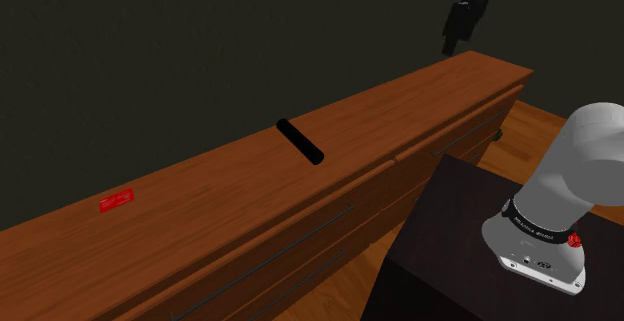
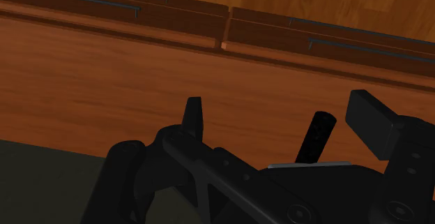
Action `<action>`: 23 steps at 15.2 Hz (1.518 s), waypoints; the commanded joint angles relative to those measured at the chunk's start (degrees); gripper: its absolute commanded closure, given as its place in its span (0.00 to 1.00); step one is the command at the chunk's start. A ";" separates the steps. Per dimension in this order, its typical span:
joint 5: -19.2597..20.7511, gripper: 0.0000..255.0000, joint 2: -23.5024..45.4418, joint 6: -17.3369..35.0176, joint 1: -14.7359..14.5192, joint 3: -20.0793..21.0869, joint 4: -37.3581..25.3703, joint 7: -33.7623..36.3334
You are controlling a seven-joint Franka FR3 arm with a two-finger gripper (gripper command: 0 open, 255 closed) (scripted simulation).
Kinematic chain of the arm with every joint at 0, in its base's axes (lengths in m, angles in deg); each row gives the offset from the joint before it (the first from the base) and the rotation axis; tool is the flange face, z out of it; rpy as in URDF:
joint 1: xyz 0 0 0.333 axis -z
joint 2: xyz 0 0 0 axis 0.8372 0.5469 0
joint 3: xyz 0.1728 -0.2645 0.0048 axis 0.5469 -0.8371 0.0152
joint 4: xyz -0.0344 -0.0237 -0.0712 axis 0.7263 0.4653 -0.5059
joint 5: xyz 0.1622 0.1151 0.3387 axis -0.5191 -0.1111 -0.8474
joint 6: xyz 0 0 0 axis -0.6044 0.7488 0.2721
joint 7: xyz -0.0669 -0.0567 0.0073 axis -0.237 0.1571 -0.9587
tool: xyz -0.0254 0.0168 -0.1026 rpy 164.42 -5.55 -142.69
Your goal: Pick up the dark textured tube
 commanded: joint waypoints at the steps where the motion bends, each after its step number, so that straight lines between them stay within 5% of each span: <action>1: 0.00 0.00 0.00 0.00 0.00 0.00 0.00 0.00; 12: -2.98 0.00 17.79 19.26 -1.40 1.37 1.90 4.04; 23: -5.37 0.00 40.40 34.07 -2.76 2.67 -5.71 6.72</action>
